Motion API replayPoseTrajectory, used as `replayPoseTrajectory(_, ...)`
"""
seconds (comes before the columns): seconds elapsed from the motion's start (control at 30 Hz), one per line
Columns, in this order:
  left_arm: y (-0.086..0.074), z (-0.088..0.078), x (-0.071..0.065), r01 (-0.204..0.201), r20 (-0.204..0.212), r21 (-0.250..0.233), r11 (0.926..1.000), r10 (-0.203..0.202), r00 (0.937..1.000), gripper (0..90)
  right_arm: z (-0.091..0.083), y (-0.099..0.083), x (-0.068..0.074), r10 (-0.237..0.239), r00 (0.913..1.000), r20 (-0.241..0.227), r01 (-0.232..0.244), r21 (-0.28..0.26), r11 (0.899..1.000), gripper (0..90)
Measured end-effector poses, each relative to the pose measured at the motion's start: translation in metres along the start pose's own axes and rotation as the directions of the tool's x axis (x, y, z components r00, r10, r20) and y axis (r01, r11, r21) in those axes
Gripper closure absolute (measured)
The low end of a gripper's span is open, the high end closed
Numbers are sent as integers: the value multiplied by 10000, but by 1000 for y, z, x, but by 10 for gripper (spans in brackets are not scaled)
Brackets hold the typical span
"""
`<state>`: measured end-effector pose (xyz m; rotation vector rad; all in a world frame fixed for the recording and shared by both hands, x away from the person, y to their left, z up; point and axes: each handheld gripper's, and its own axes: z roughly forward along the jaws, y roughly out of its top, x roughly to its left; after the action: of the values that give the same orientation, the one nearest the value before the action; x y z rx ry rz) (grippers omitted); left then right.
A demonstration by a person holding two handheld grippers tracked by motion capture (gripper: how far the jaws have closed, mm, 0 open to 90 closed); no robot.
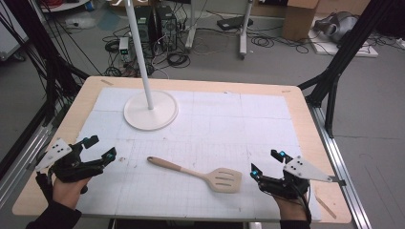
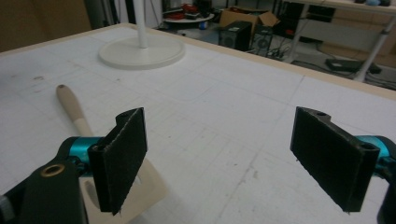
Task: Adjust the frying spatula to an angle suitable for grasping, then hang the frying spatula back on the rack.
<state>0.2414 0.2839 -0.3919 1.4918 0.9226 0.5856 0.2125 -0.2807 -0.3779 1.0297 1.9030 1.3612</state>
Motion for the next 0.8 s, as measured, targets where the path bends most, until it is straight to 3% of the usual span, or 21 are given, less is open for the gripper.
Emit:
replayPoseTrajectory(0.2, -2, -2, -4, 4, 212, 155, 9999, -7, 9998, 149, -3, -2, -3, 38, 9993, 364, -35, -64, 10000, 180)
replayPoseTrajectory(0.37, -5, 2, -5, -26, 255, 360, 9993, 17, 9997, 149, 2, -1, -1, -5, 10000, 84, 5, 7, 10000, 181)
replayPoseTrajectory(0.6, -6, 2, -2, 8, 180, 473, 9989, -17, 9998, 151, 19, 6, 12, -12, 9948, -1018, 33, 201, 9998, 181)
replayPoseTrajectory(0.8, -7, 1, -2, 54, 158, 597, 9982, -64, 9999, 161, 44, 12, 34, -347, 9691, -2441, 551, 775, 9955, 221)
